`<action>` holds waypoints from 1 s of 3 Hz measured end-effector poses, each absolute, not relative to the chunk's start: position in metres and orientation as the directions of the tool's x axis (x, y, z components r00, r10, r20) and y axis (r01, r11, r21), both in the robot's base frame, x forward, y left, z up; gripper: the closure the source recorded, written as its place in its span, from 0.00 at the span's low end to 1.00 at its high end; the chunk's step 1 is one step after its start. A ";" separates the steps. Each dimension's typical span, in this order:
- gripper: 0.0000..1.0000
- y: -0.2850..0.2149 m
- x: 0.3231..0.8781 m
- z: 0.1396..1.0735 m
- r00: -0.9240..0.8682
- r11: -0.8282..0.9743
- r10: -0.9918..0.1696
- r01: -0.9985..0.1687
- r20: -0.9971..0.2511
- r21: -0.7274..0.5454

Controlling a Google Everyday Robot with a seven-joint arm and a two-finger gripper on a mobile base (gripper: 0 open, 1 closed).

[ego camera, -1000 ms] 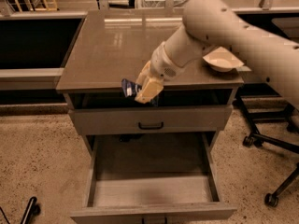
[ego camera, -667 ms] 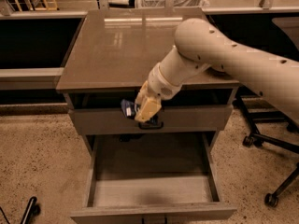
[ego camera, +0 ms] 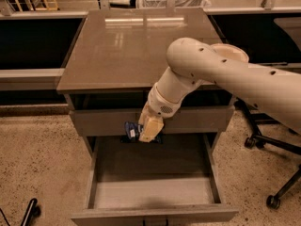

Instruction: Place rxbar blueberry into middle drawer

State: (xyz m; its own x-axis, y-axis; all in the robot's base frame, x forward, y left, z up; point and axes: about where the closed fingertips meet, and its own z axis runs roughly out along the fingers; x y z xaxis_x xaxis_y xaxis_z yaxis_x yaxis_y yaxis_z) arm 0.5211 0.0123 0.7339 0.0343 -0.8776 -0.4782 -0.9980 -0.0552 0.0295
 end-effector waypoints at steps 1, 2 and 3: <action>1.00 -0.002 0.525 0.724 0.000 0.009 -0.890 -1.000 -0.456 -0.017; 1.00 -0.056 0.517 0.684 -0.085 0.135 -0.923 -0.985 -0.374 -0.108; 1.00 -0.064 0.518 0.663 -0.091 0.158 -0.927 -0.975 -0.364 -0.158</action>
Offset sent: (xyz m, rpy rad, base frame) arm 0.0180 -0.1374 -0.1007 -0.1665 -0.3905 -0.4466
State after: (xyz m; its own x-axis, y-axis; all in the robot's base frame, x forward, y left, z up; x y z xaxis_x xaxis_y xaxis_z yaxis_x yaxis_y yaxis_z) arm 0.5182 -0.0635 0.6629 -0.0907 -0.9268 -0.3644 -0.9747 0.1577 -0.1583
